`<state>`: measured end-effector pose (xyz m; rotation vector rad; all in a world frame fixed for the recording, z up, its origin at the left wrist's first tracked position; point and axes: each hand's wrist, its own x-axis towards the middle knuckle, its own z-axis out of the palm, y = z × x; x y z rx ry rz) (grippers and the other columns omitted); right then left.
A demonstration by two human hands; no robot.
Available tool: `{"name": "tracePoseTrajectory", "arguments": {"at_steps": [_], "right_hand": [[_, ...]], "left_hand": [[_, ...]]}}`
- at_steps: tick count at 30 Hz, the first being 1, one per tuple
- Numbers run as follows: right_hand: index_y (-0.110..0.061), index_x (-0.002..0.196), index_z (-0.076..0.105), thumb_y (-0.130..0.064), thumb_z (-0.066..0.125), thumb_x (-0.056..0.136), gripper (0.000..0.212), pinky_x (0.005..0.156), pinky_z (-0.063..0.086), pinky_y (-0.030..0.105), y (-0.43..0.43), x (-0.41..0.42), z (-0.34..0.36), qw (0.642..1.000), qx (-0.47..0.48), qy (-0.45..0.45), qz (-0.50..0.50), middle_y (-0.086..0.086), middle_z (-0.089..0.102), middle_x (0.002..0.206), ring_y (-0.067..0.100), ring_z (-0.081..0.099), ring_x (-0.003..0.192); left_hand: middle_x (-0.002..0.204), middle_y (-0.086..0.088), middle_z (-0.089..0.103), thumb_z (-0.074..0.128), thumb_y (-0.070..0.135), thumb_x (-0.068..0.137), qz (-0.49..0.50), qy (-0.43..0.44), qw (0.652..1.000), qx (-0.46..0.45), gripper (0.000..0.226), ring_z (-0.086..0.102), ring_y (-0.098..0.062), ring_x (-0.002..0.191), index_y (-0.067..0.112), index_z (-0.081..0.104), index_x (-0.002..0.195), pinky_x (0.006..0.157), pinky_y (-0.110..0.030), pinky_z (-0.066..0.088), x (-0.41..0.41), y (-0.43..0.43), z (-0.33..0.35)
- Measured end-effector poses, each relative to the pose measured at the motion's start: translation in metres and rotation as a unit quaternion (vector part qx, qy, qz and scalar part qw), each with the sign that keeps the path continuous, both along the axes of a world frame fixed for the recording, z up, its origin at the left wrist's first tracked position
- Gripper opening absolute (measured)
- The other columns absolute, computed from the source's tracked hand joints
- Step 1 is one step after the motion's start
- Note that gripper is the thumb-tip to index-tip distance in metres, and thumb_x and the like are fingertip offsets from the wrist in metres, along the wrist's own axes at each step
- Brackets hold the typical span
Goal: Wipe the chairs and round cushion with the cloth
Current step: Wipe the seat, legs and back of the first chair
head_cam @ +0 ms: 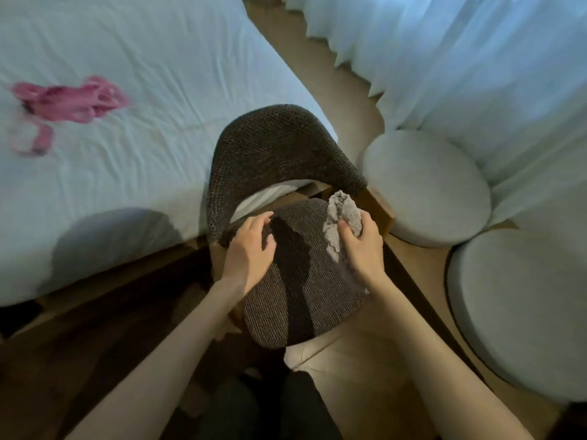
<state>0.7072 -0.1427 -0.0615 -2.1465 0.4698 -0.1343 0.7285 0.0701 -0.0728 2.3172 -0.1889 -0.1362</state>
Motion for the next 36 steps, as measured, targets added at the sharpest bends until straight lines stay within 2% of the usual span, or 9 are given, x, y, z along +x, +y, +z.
{"name": "tracePoseTrajectory", "arguments": {"at_steps": [5, 12, 17, 20, 22, 25, 28, 31, 36], "right_hand": [[-0.027, 0.126, 0.053, -0.033, 0.055, 0.095, 0.031, 0.100, 0.039, 0.049, 0.013, 0.048, 0.031, 0.999, -0.025, -0.025, 0.033, -0.002, 0.058, 0.119, 0.018, 0.051, 0.112], [-0.026, 0.128, 0.053, -0.032, 0.057, 0.094, 0.035, 0.104, 0.037, 0.045, 0.017, 0.145, 0.016, 0.995, -0.028, -0.071, 0.058, -0.001, 0.055, 0.125, 0.015, 0.048, 0.114], [-0.021, 0.131, 0.052, -0.033, 0.057, 0.093, 0.040, 0.087, 0.021, 0.018, -0.005, 0.236, -0.009, 0.993, -0.049, -0.108, 0.022, 0.002, 0.053, 0.130, 0.024, 0.043, 0.114], [-0.020, 0.133, 0.052, -0.033, 0.056, 0.093, 0.042, 0.080, 0.018, 0.014, -0.021, 0.288, -0.025, 0.994, -0.034, -0.098, -0.025, 0.003, 0.052, 0.131, 0.028, 0.043, 0.116], [-0.019, 0.132, 0.053, -0.031, 0.056, 0.094, 0.041, 0.083, 0.019, 0.014, -0.027, 0.314, -0.034, 0.994, -0.041, -0.105, -0.016, 0.003, 0.053, 0.131, 0.027, 0.043, 0.117], [-0.021, 0.132, 0.054, -0.032, 0.056, 0.094, 0.039, 0.088, 0.024, 0.020, -0.017, 0.345, -0.040, 0.976, -0.105, -0.150, 0.117, 0.000, 0.055, 0.129, 0.019, 0.039, 0.108], [-0.029, 0.137, 0.049, -0.034, 0.049, 0.094, 0.044, 0.084, 0.031, 0.032, 0.011, 0.369, -0.045, 0.919, -0.228, -0.163, 0.276, -0.004, 0.050, 0.136, 0.022, 0.038, 0.104], [-0.028, 0.135, 0.051, -0.043, 0.046, 0.092, 0.045, 0.080, 0.033, 0.037, 0.021, 0.380, -0.056, 0.894, -0.320, -0.160, 0.271, -0.005, 0.053, 0.134, 0.028, 0.042, 0.107], [-0.020, 0.121, 0.064, -0.048, 0.046, 0.091, 0.044, 0.073, 0.035, 0.036, 0.013, 0.392, -0.071, 0.888, -0.338, -0.188, 0.246, 0.000, 0.063, 0.111, 0.030, 0.049, 0.097]], "left_hand": [[0.135, -0.004, 0.048, 0.051, 0.017, 0.096, 0.034, -0.010, 0.999, -0.022, 0.049, 0.049, -0.018, 0.120, 0.018, 0.039, 0.143, 0.100, -0.034, 0.043, 0.044, 0.022, 0.025], [0.148, -0.010, 0.037, 0.050, 0.019, 0.097, 0.077, -0.004, 0.997, -0.006, 0.056, 0.036, -0.022, 0.135, 0.016, 0.029, 0.149, 0.114, -0.033, 0.028, 0.125, 0.025, 0.011], [0.154, -0.004, 0.030, 0.047, 0.020, 0.099, 0.063, -0.022, 0.997, 0.027, 0.053, 0.026, -0.018, 0.142, 0.022, 0.030, 0.149, 0.117, -0.032, 0.020, 0.183, 0.019, -0.011], [0.156, -0.004, 0.026, 0.046, 0.023, 0.099, 0.109, -0.043, 0.991, 0.069, 0.053, 0.024, -0.022, 0.142, 0.024, 0.029, 0.149, 0.116, -0.037, 0.021, 0.224, 0.012, -0.022], [0.157, -0.005, 0.023, 0.044, 0.026, 0.099, 0.144, -0.045, 0.983, 0.100, 0.053, 0.022, -0.025, 0.143, 0.024, 0.029, 0.150, 0.115, -0.040, 0.021, 0.249, 0.003, -0.029], [0.158, -0.004, 0.020, 0.039, 0.033, 0.101, 0.158, -0.023, 0.977, 0.142, 0.052, 0.015, -0.029, 0.145, 0.026, 0.024, 0.150, 0.117, -0.049, 0.015, 0.279, -0.012, -0.042], [0.156, -0.006, 0.024, 0.043, 0.030, 0.099, 0.120, -0.035, 0.977, 0.173, 0.058, 0.014, -0.030, 0.145, 0.022, 0.019, 0.152, 0.116, -0.053, 0.006, 0.298, -0.028, -0.050], [0.145, -0.013, 0.035, 0.051, 0.023, 0.096, 0.102, -0.071, 0.966, 0.229, 0.061, 0.028, -0.032, 0.137, 0.014, 0.025, 0.150, 0.115, -0.058, 0.008, 0.307, -0.038, -0.054], [0.141, -0.016, 0.033, 0.042, 0.030, 0.100, 0.124, -0.061, 0.942, 0.306, 0.056, 0.030, -0.039, 0.129, 0.026, 0.021, 0.151, 0.111, -0.064, 0.012, 0.311, -0.048, -0.056]]}}
